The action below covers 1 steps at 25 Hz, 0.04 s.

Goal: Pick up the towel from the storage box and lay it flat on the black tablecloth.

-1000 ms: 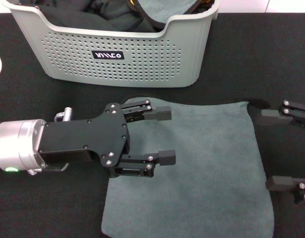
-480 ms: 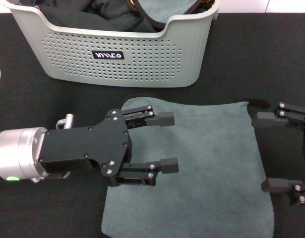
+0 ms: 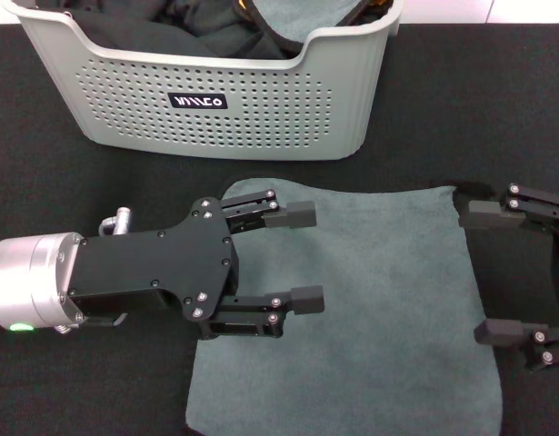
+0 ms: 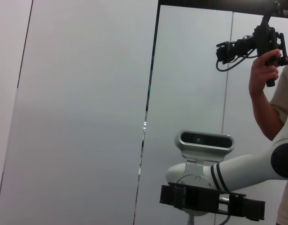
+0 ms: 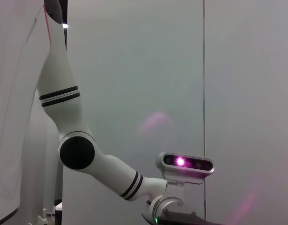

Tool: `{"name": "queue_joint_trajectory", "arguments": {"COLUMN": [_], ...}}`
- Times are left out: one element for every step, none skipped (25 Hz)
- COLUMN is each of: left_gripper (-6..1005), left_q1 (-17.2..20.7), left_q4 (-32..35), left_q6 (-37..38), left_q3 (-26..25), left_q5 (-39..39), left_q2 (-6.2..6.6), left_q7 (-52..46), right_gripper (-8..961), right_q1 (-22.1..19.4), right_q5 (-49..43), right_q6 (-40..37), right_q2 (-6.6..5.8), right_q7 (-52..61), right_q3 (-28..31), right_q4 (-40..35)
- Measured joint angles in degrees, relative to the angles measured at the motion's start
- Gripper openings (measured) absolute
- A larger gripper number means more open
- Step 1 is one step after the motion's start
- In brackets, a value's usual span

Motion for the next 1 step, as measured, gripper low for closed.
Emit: {"name": "queue_joint_trajectory", "arguments": {"left_gripper": [791], "left_q1": [0.0], "left_q4": [0.0], "left_q6": [0.0], "left_q3": [-0.1], "left_q5": [0.0], "left_q2": [0.0], "left_q7": [0.1], "right_gripper": [871], "right_q1": [0.0], "right_q5": [0.0], "right_q6": [0.0], "right_q2": [0.0], "right_q7": [0.0], "right_q3": [0.0], "right_q4": [0.0]}}
